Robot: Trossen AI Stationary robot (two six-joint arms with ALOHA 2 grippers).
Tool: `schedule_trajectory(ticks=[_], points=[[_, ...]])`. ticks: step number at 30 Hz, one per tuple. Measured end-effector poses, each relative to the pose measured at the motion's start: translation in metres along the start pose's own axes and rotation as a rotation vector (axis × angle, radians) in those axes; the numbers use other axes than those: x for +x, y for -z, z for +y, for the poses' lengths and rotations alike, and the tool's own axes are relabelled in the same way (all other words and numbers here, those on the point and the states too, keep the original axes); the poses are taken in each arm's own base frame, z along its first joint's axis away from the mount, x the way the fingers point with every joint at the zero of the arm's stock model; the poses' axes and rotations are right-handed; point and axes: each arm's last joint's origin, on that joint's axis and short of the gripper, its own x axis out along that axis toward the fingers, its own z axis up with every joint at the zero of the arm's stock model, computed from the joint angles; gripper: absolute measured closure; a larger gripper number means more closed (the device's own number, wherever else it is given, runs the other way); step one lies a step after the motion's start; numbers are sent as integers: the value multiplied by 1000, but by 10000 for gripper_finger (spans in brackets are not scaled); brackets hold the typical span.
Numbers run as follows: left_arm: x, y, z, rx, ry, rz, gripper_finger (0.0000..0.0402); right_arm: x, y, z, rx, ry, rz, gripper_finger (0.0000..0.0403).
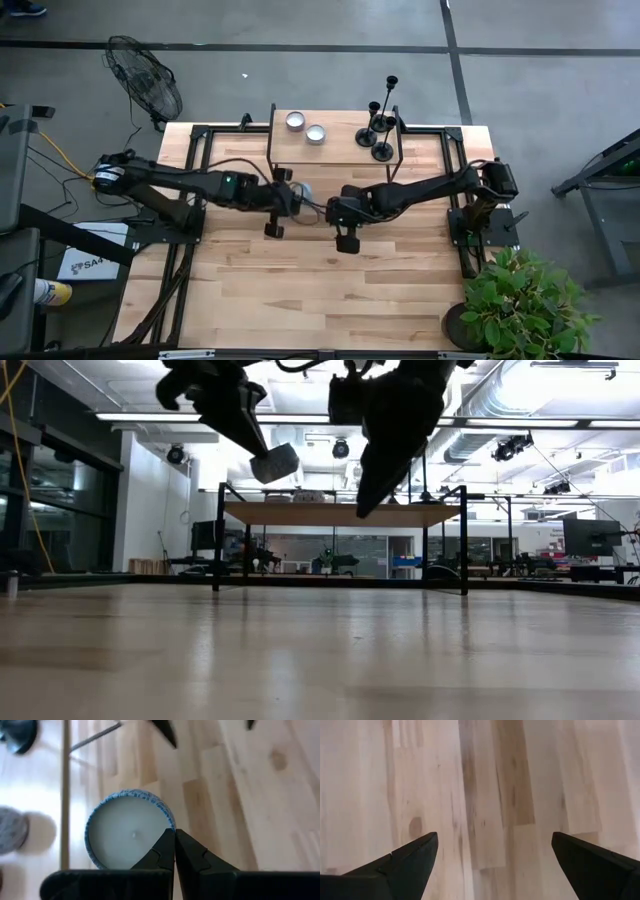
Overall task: Pick & Place candle stick holders
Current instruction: Put the blue scented candle on the shelf
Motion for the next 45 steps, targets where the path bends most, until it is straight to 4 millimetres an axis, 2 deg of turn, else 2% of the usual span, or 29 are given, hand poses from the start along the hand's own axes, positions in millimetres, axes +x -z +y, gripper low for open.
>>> schedule_trajectory(ticks=[5, 9, 13, 17, 23, 27, 38, 45], points=[[-1, 3, 20, -62, -26, 43, 401, 2, 3, 5, -20, 69, -38, 17], [-1, 6, 33, -91, -48, 66, 401, 1, 18, 4, -4, 20, -148, 17], [-1, 8, 44, -103, -64, 84, 401, -9, 39, -3, 63, 25, -287, 17], [-4, 8, 60, -165, -86, 76, 401, -28, 56, -6, 119, 29, -423, 17], [-13, 9, 95, -302, -104, 85, 401, -47, 80, -8, 175, 28, -541, 17], [-11, 11, 118, -394, -71, 164, 401, -50, 91, -8, 187, 20, -578, 17], [8, 2, 157, -477, 27, 281, 401, -48, 94, -8, 191, 2, -579, 17], [18, 14, 174, -567, 52, 317, 401, -48, 94, -8, 175, 4, -578, 17]])
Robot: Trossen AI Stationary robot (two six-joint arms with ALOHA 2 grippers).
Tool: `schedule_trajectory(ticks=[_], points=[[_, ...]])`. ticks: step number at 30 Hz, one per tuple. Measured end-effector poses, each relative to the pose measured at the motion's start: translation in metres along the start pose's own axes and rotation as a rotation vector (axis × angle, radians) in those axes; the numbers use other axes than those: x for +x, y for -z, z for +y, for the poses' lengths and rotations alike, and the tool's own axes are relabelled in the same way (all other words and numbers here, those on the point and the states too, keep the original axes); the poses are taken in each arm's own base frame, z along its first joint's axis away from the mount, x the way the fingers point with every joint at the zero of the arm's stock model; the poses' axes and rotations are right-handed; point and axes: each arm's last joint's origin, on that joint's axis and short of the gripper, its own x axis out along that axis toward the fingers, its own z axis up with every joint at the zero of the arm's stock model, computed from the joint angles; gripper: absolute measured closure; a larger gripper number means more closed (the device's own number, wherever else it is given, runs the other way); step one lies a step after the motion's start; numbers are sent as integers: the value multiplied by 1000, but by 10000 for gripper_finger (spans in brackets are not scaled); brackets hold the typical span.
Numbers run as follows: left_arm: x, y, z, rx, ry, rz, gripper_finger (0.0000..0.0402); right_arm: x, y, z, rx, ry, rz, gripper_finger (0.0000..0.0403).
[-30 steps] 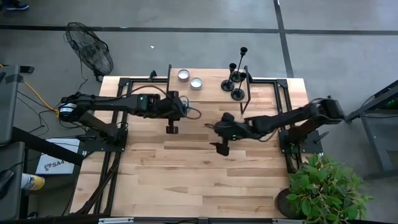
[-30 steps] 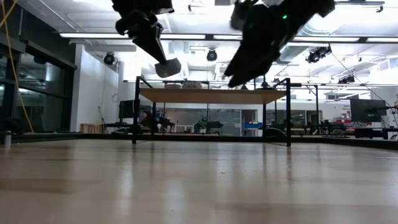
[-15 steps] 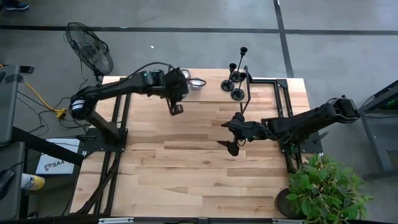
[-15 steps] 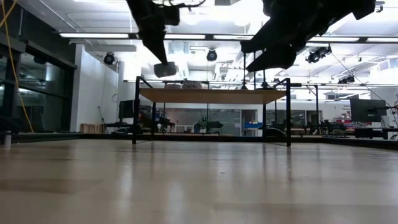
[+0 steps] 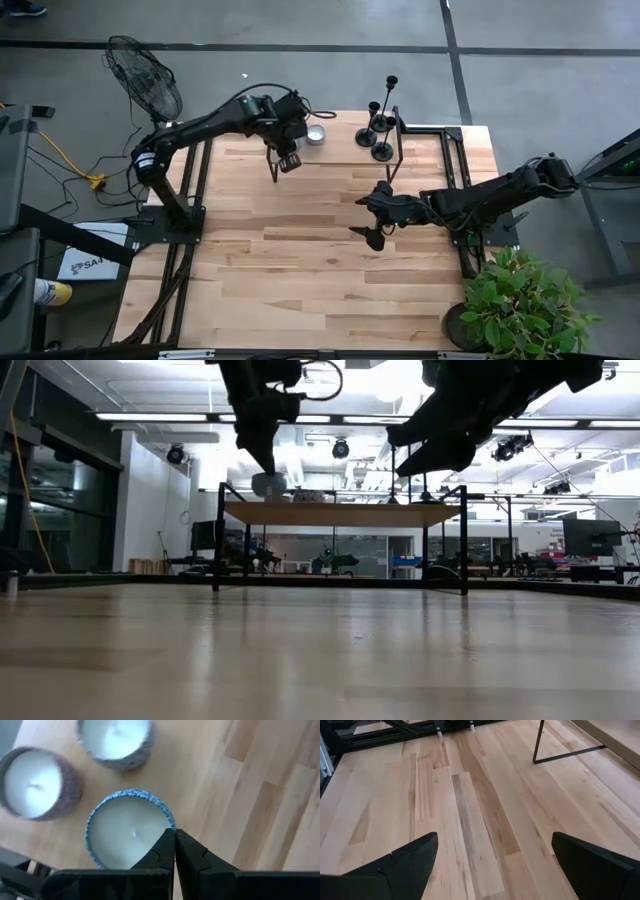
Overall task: Pick & Place candle stick holders
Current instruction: Put the blue scented candle on the shelf
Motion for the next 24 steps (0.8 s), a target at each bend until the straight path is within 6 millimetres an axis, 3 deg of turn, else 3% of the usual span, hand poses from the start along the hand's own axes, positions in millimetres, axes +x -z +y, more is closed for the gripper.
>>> schedule_trajectory(ticks=[10, 18, 24], points=[[1, 3, 21, -116, 42, 0, 401, 0, 0, 0, -9, -2, 4, 17], [19, 1, 21, -128, 89, 47, 401, 0, 0, 0, -9, -5, 5, 17], [20, -1, 22, -112, 72, 37, 401, 0, 1, 0, -8, -17, 12, 17]])
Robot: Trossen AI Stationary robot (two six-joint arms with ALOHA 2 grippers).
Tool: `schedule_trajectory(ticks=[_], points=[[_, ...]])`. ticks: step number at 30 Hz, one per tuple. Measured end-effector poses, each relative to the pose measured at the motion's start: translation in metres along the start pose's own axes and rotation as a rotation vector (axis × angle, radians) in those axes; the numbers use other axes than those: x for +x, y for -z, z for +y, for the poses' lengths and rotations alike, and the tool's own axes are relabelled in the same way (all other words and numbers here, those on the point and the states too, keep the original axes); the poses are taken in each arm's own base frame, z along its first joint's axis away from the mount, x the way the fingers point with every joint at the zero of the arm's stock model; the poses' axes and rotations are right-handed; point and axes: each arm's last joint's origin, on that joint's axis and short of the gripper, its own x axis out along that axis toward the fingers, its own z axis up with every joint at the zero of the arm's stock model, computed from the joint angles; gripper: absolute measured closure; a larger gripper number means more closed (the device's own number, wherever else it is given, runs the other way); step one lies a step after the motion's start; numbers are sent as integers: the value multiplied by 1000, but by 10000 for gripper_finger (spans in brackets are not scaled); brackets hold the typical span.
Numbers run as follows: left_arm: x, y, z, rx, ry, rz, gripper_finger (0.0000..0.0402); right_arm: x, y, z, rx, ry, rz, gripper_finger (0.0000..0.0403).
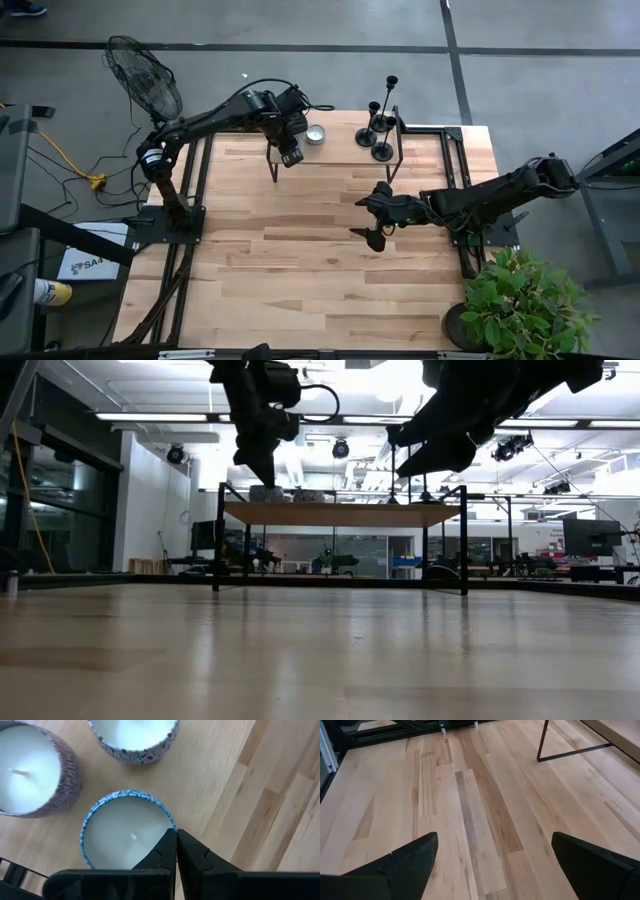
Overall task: Pick & Place candle stick holders
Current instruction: Put the blue scented candle on the shelf
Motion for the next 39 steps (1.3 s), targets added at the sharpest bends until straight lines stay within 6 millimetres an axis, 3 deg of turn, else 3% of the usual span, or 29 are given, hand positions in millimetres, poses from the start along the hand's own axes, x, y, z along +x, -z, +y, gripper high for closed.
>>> schedule_trajectory(ticks=[39], points=[[-7, -5, -1, 4, 21, -34, 401, 0, 0, 0, 2, -1, 2, 17]])
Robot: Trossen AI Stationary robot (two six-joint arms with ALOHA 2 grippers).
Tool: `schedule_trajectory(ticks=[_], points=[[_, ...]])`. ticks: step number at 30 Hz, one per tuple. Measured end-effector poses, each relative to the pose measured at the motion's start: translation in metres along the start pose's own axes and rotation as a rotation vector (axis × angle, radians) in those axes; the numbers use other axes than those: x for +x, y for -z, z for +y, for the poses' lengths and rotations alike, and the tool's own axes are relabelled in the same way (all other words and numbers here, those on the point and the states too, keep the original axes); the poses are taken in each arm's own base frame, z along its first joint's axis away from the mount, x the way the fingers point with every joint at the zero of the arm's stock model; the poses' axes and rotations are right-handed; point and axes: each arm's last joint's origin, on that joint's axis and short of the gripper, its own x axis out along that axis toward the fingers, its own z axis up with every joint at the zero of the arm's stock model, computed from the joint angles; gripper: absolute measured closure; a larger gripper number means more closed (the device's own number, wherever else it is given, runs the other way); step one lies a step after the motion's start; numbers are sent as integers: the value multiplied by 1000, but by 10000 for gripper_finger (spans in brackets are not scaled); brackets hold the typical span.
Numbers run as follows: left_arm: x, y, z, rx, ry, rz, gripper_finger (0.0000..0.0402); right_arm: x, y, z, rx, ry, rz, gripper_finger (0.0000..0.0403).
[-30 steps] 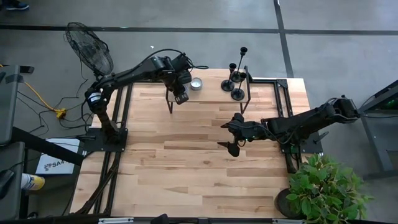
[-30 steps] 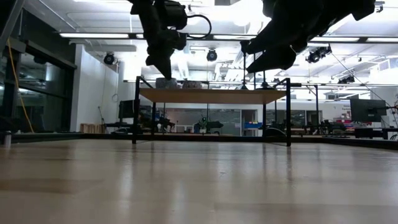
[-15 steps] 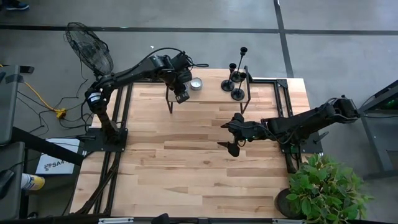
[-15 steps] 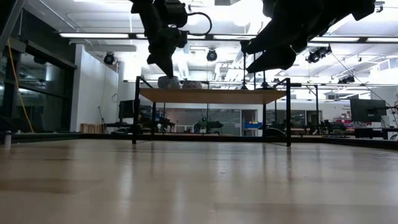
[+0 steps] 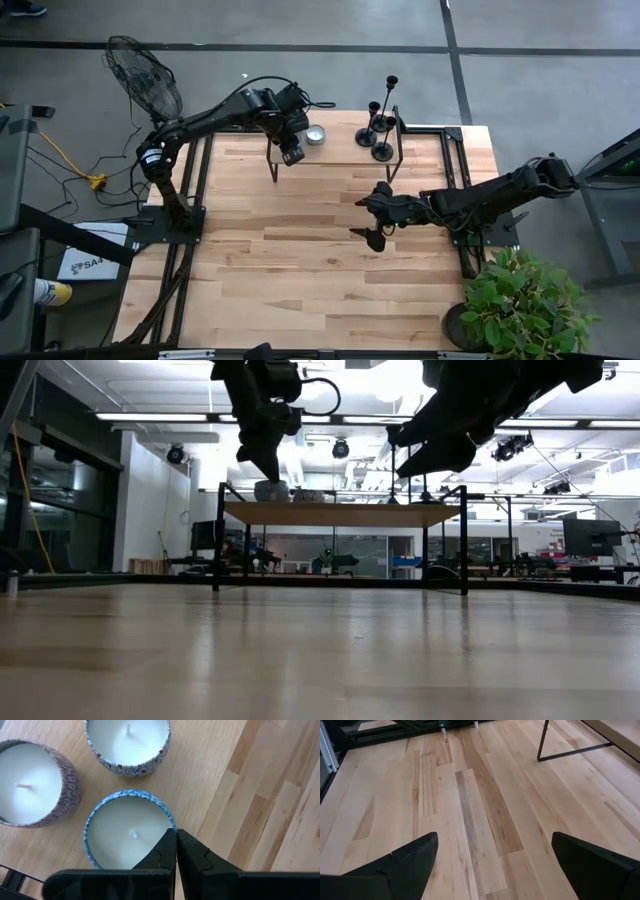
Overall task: Pick & Place candle stick holders
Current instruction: Put the blue scented candle on the shelf
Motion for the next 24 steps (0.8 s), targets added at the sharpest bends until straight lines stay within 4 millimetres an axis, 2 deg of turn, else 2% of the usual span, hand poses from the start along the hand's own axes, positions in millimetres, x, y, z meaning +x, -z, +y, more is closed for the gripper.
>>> schedule_trajectory(ticks=[24], points=[[0, 1, 0, -39, 4, 11, 401, 0, 0, 0, 7, -1, 1, 17]])
